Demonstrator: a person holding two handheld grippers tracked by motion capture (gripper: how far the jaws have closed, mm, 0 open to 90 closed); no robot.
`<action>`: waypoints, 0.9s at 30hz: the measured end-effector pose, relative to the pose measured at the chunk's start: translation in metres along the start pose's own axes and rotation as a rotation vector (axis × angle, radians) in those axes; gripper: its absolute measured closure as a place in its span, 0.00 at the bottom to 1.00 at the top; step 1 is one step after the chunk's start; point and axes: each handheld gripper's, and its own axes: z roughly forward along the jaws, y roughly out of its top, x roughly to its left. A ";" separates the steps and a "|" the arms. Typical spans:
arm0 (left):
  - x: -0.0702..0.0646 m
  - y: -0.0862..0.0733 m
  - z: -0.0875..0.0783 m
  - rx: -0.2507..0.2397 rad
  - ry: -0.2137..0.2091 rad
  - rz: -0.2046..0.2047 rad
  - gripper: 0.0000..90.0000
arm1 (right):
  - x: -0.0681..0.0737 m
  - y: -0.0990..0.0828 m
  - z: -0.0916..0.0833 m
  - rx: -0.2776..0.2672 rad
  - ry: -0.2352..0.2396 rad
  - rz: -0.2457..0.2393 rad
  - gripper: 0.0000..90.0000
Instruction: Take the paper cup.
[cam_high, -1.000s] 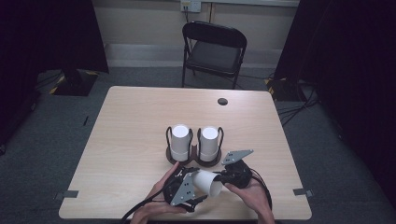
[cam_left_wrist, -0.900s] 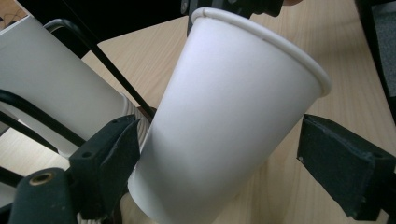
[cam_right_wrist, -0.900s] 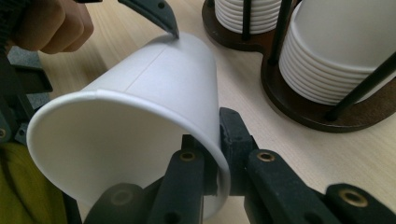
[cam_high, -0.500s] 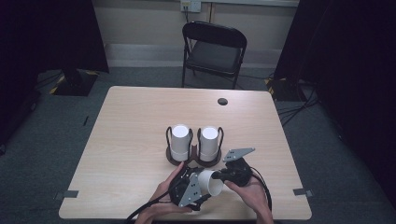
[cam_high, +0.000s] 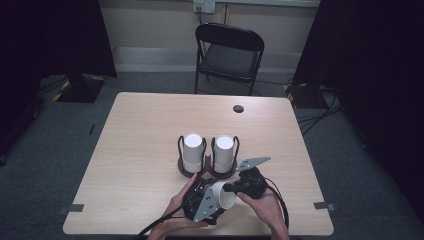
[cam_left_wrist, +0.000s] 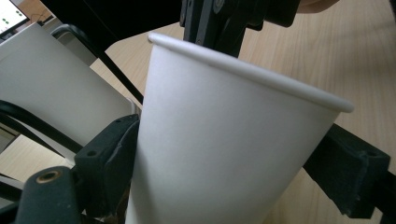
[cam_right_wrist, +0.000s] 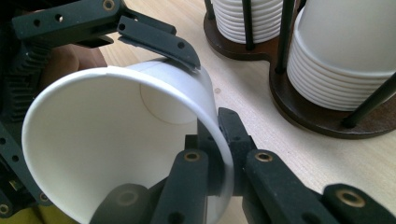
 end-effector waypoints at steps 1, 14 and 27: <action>-0.001 0.000 0.001 -0.008 0.006 -0.006 0.17 | 0.000 0.000 0.000 -0.003 0.002 0.003 0.99; -0.007 0.005 0.001 -0.023 0.019 0.007 0.20 | 0.003 0.002 0.007 0.032 -0.013 0.039 0.99; -0.004 0.005 0.002 -0.025 0.009 -0.044 0.23 | 0.005 0.002 0.010 0.034 -0.001 0.052 0.98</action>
